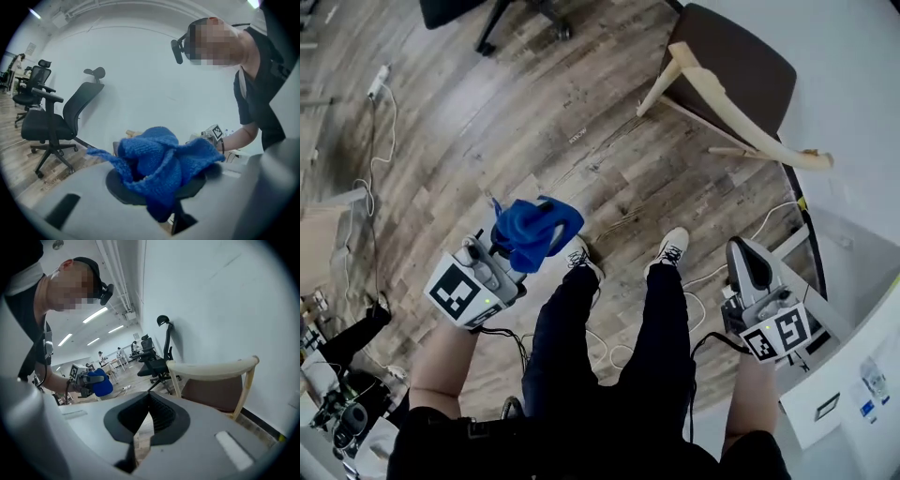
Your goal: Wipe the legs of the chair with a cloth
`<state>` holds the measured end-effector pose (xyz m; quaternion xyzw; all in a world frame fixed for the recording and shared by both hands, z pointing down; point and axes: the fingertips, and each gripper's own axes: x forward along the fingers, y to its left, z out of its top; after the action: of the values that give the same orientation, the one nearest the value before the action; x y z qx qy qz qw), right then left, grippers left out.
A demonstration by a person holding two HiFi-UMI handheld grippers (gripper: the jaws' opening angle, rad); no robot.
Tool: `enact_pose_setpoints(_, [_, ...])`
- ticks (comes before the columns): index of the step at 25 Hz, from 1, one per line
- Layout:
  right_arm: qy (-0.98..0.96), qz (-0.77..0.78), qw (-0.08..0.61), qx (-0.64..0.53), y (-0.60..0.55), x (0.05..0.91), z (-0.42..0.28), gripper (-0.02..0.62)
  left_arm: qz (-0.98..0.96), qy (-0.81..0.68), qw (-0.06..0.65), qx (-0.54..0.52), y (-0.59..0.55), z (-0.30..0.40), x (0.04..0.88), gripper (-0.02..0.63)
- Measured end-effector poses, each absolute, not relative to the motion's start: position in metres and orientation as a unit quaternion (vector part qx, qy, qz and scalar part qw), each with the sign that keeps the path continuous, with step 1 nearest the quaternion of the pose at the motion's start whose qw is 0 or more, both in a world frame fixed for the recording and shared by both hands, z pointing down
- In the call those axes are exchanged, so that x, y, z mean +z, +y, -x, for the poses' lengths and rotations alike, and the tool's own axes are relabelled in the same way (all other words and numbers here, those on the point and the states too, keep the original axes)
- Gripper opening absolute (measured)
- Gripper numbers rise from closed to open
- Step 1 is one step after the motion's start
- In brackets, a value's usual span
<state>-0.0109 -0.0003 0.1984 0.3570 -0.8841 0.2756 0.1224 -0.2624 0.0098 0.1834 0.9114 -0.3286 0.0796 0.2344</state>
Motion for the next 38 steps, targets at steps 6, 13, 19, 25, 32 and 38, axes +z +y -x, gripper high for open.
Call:
enact_pose_setpoints(6, [-0.88, -0.367, 0.081, 0.29, 0.023, 0.107, 0.038, 0.008, -0.91, -0.319, 0.256, 0.069, 0.028, 0.244, 0.097, 0.109])
enact_pose_setpoints(13, [-0.879, -0.374, 0.043, 0.291, 0.086, 0.011, 0.052, 0.008, -0.92, -0.273, 0.277, 0.051, 0.09, 0.221, 0.01, 0.109])
enact_pose_setpoints(19, [-0.852, -0.439, 0.001, 0.286, 0.146, -0.051, 0.043, 0.008, -0.926, -0.231, 0.295, 0.051, 0.14, 0.212, -0.033, 0.109])
enact_pose_setpoints(25, [-0.851, -0.443, -0.012, 0.282, 0.191, -0.081, 0.05, 0.008, -0.931, -0.209, 0.297, 0.046, 0.169, 0.186, -0.069, 0.109])
enact_pose_setpoints(32, [-0.876, -0.399, -0.01, 0.27, 0.231, -0.107, 0.027, 0.008, -0.931, -0.236, 0.277, 0.034, 0.205, 0.134, -0.098, 0.109])
enact_pose_setpoints(38, [-0.89, -0.366, 0.0, 0.273, 0.265, -0.112, -0.012, 0.008, -0.922, -0.254, 0.292, 0.016, 0.24, 0.079, -0.109, 0.109])
